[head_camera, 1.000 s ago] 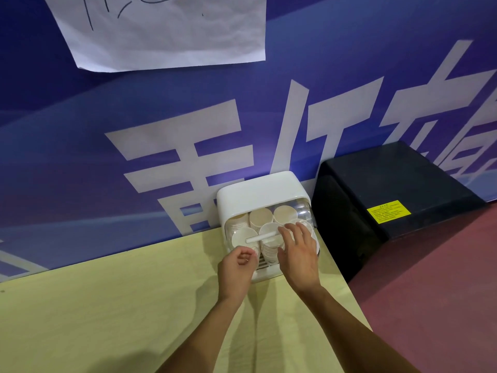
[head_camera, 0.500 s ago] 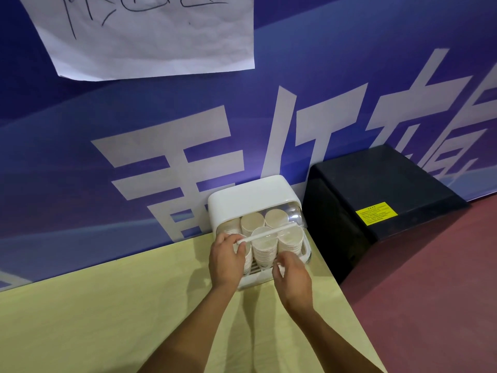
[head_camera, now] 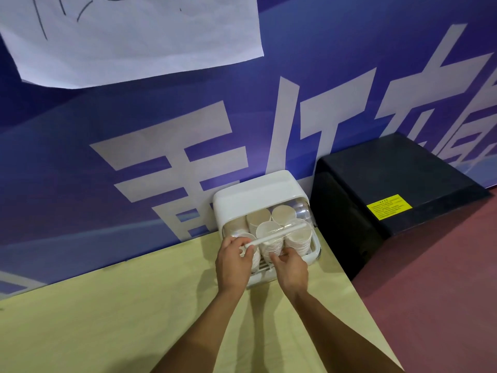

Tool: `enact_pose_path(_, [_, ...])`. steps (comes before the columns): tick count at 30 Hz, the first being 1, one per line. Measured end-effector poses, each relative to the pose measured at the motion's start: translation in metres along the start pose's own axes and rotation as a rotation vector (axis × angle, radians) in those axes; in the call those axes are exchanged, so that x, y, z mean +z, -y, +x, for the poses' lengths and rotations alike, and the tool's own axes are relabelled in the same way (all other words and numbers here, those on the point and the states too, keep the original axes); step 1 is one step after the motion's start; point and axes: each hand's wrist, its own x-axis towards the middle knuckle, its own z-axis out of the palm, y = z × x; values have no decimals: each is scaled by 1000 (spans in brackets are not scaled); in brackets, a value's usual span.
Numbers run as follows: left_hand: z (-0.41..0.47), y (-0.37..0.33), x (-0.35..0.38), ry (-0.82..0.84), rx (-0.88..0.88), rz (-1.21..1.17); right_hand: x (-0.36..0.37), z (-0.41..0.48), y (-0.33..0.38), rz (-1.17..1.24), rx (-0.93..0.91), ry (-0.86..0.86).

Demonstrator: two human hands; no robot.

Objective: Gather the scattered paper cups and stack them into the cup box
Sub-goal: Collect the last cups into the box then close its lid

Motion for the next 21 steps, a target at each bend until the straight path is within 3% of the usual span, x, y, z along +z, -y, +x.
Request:
enact_pose_path(8, [-9,0,-3,47,-36,-27,1,-4,-3,95,43,7])
enact_pose_path(14, [-6,0,-3,45,-27,-1,-18,-6,-8,219,123,-287])
enact_pose_path(21, [-7,-1,-2,35,-41,0,-24,9,-3,140,41,-233])
